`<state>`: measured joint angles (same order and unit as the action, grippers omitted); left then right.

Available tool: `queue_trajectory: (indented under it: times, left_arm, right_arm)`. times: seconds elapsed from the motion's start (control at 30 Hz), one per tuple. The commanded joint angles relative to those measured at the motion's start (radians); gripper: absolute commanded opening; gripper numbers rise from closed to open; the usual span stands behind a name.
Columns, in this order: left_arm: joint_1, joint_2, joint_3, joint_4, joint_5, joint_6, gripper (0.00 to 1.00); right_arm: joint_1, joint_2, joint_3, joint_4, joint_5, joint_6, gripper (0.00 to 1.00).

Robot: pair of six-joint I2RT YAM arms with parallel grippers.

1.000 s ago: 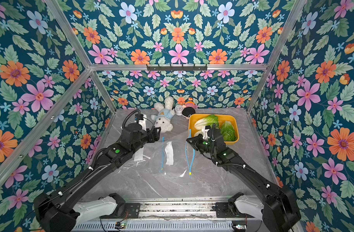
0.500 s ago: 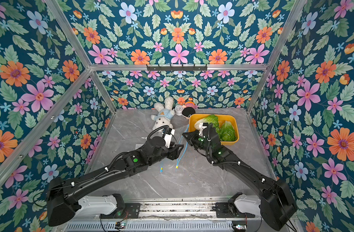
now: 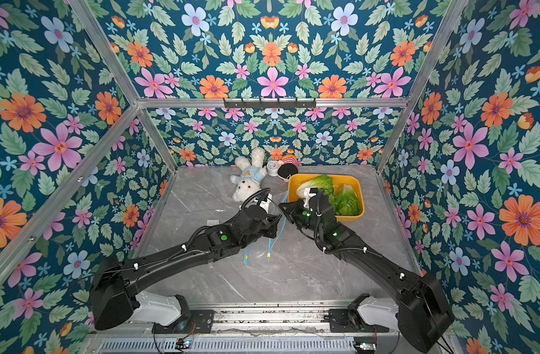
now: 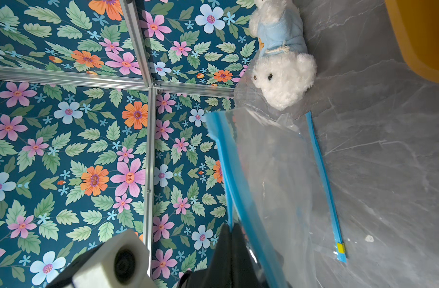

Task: Put the chinese cabbages into a zipper bag and zip it
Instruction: Open the zipper of the food storage bag at the center of the board.

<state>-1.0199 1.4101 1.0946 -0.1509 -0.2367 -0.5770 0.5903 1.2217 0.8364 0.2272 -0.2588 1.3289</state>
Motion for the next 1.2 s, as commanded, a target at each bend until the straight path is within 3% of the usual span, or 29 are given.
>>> queue_trajectory:
  times: [0.0,0.1,0.2,0.33,0.5,0.8,1.03,1.17]
  left_arm:
    - [0.001,0.006,0.009,0.012,-0.042,-0.013,0.14]
    - [0.002,0.008,0.017,-0.011,-0.064,-0.012,0.0]
    - [0.002,-0.005,0.016,-0.015,-0.072,-0.008,0.0]
    - [0.008,-0.025,0.03,-0.034,-0.081,0.003,0.0]
    - [0.013,-0.036,0.051,-0.057,-0.088,0.016,0.0]
    - [0.015,-0.027,0.084,-0.074,-0.075,0.033,0.0]
    - [0.016,-0.031,0.088,-0.062,-0.068,0.031,0.0]
    - [0.016,-0.034,0.096,-0.059,-0.06,0.032,0.0]
  right_arm:
    - [0.002,-0.002,-0.003,-0.007,0.012,0.001,0.0]
    - [0.001,-0.001,0.0,-0.009,0.008,-0.013,0.0]
    - [0.002,-0.011,0.027,-0.066,-0.001,-0.056,0.02]
    - [0.002,-0.06,0.103,-0.281,0.03,-0.189,0.24]
    - [0.006,-0.116,0.148,-0.512,0.103,-0.294,0.39]
    - [0.041,-0.006,0.305,-0.64,0.052,-0.448,0.56]
    - [0.069,0.051,0.329,-0.627,0.02,-0.467,0.6]
    - [0.068,0.072,0.324,-0.635,0.059,-0.475,0.55]
